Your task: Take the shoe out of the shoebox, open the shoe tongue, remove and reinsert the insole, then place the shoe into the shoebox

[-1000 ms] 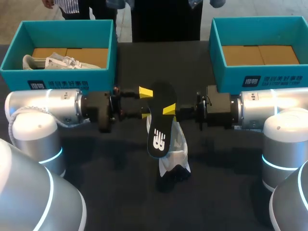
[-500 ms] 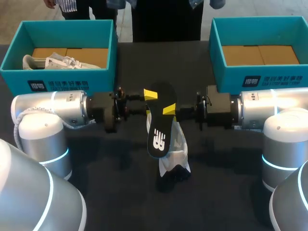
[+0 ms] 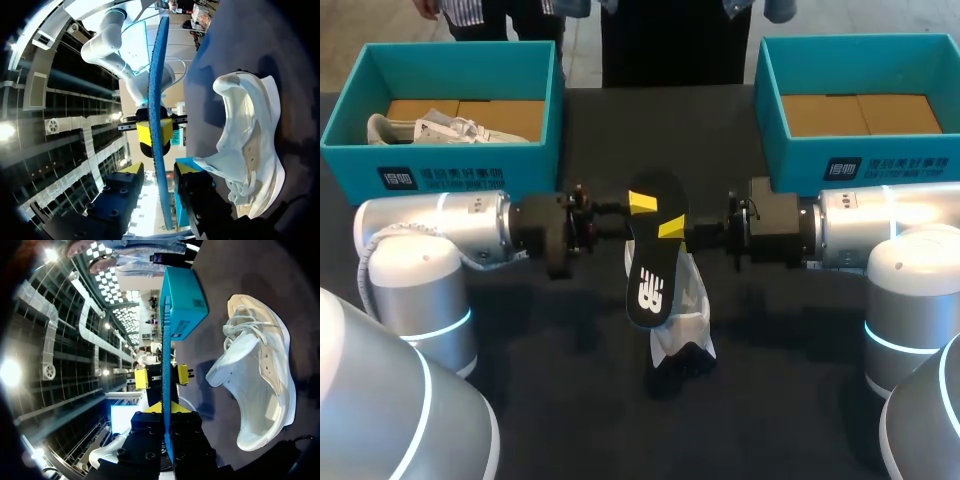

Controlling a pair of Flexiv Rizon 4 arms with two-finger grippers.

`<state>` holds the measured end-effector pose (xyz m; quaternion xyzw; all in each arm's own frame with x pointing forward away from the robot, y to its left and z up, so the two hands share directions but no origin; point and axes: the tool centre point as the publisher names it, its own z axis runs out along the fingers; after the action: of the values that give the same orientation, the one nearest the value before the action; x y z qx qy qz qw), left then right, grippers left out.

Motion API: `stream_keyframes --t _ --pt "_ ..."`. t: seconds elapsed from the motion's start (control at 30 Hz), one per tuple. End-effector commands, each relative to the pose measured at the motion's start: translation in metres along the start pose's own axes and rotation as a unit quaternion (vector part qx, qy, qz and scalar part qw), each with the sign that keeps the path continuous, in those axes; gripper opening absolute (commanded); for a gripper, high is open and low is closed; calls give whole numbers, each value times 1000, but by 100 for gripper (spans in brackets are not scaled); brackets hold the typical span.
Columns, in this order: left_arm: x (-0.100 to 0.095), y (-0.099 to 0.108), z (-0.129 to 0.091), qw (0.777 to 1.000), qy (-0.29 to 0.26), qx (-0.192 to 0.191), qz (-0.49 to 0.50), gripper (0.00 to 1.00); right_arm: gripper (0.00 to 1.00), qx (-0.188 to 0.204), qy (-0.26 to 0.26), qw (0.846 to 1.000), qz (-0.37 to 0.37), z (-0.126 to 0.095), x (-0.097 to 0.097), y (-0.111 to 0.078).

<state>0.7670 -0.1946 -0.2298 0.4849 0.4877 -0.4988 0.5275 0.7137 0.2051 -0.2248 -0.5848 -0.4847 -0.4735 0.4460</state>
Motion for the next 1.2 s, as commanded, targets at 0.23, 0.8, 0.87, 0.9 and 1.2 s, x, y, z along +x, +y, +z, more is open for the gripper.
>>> stream_keyframes --t 0.23,0.8,0.87,0.9,1.2 --pt "1 -3 1 1000 -3 -10 3 34 0 -2 -1 1000 0 1 0 -1" --pt "4 -4 8 1000 0 -11 2 23 0 -2 -1 1000 0 1 0 -1" --pt "5 -3 8 1000 0 -12 1 19 0 -2 -1 1000 0 1 0 -1" --pt "5 -3 9 1000 0 -13 1 17 0 -2 -1 1000 0 1 0 -1" --pt "6 0 12 1000 1 -18 1 0 0 -2 -1 1000 0 1 0 -1"
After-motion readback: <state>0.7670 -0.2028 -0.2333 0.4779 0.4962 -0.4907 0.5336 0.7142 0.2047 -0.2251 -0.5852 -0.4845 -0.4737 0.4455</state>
